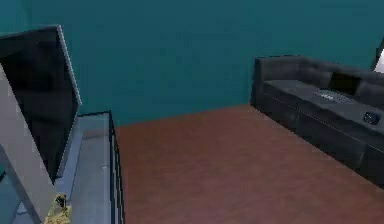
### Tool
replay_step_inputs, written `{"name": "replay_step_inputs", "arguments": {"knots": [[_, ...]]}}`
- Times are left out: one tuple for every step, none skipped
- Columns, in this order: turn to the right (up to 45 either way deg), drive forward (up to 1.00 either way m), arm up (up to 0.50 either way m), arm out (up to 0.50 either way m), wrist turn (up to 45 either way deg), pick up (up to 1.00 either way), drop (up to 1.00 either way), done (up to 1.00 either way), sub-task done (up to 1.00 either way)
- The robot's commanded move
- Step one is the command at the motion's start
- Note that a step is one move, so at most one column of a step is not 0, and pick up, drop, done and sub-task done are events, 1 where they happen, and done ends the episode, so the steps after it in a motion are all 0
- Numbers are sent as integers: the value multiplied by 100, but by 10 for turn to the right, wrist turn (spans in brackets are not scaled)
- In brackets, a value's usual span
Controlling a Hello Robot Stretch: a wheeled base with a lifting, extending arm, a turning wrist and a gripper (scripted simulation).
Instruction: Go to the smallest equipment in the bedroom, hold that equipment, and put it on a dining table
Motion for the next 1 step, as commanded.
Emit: {"name": "replay_step_inputs", "arguments": {"knots": [[450,0,0,0,0,0,0,0,0]]}}
